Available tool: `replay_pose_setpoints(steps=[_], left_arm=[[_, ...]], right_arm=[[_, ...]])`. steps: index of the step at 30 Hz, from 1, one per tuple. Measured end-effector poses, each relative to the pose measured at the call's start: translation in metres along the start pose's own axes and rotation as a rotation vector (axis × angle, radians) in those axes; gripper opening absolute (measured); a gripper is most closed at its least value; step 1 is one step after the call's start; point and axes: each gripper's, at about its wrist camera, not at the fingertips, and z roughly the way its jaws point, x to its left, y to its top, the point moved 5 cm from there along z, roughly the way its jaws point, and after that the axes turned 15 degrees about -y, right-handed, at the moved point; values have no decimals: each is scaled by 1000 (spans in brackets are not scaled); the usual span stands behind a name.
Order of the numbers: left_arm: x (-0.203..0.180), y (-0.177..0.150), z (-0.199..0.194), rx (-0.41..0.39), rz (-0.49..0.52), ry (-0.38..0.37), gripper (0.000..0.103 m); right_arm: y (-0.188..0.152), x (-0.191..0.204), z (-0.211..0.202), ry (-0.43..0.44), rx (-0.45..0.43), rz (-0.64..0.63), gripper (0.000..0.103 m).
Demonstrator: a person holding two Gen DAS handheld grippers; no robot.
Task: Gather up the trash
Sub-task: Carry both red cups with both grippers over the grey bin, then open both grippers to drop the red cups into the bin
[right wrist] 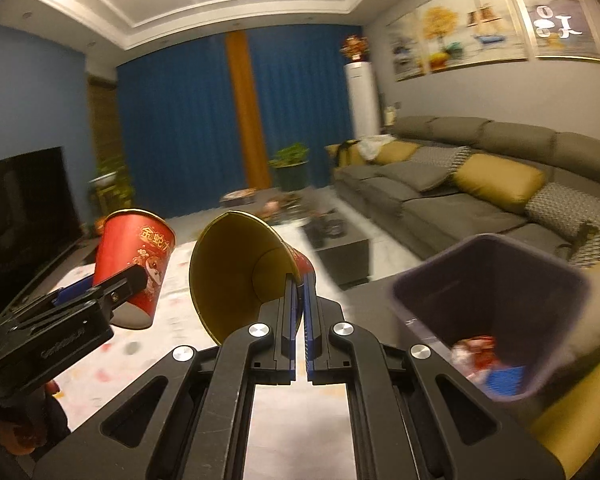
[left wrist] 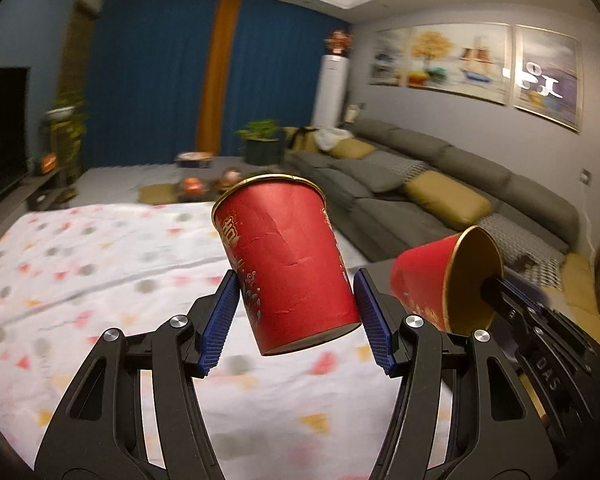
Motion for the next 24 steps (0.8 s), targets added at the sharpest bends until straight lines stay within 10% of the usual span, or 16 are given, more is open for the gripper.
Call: replay_pose_setpoints(steps=[11,24], left_arm=[[-108,-9,88,63,78,-231,58],[-157,-46,166,189,87,-395,60]], right_arm=[[3,-128,14,-211,16,121,4],[-7,-179,50,-264,78,171,4]])
